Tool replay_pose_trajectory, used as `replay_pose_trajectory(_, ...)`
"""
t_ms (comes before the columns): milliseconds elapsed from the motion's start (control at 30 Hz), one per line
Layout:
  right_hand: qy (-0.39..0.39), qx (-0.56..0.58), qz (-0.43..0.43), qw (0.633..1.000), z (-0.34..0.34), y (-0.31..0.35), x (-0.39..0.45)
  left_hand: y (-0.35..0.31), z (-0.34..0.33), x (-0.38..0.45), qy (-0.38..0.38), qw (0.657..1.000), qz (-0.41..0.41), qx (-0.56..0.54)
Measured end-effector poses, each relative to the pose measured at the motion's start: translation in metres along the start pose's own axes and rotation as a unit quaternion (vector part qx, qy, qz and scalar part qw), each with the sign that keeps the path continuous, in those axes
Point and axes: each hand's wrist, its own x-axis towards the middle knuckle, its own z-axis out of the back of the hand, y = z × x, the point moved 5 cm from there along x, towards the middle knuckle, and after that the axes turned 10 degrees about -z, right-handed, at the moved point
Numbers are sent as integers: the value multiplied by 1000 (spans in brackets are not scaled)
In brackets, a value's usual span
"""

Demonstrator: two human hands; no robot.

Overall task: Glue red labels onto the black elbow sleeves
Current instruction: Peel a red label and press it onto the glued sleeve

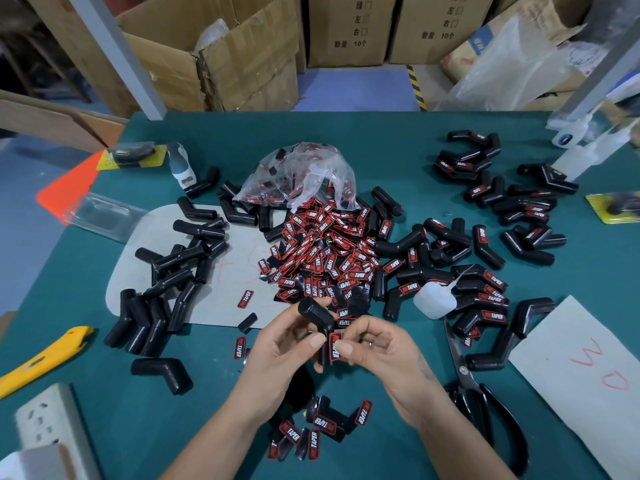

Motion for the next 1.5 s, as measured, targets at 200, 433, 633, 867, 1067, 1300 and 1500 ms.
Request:
replay_pose_trajectory(200, -2, 1, -1, 1000, 0, -1, 1, 1, 0, 0, -4, 1000, 1, -1)
replay_pose_trajectory(433, -5, -2, -2, 1000, 0, -2, 1, 0, 0, 0, 0, 1000, -1, 8)
replay_pose_trajectory(633, -10, -4, 1, 1000, 0, -1, 1, -1, 0, 0, 2, 1000, -2, 8)
replay_pose_trajectory(867, -12, -8, 4, 1000, 0, 0, 1, -2, -1, 0, 1, 1000, 0, 5)
replay_pose_trajectory(1067, -9, -3, 6, 1000, 1, 0, 0, -2, -1, 0, -1, 1000, -1, 3)
replay_pose_trajectory(1300, -5, -10, 3, 1000, -1, 0, 0, -5, -3, -1, -1, 1000, 1, 1)
replay_pose_trajectory(1500, -15, -18, 6, 1000, 2, 1, 0, -5, -2, -1, -4, 1000, 3, 1)
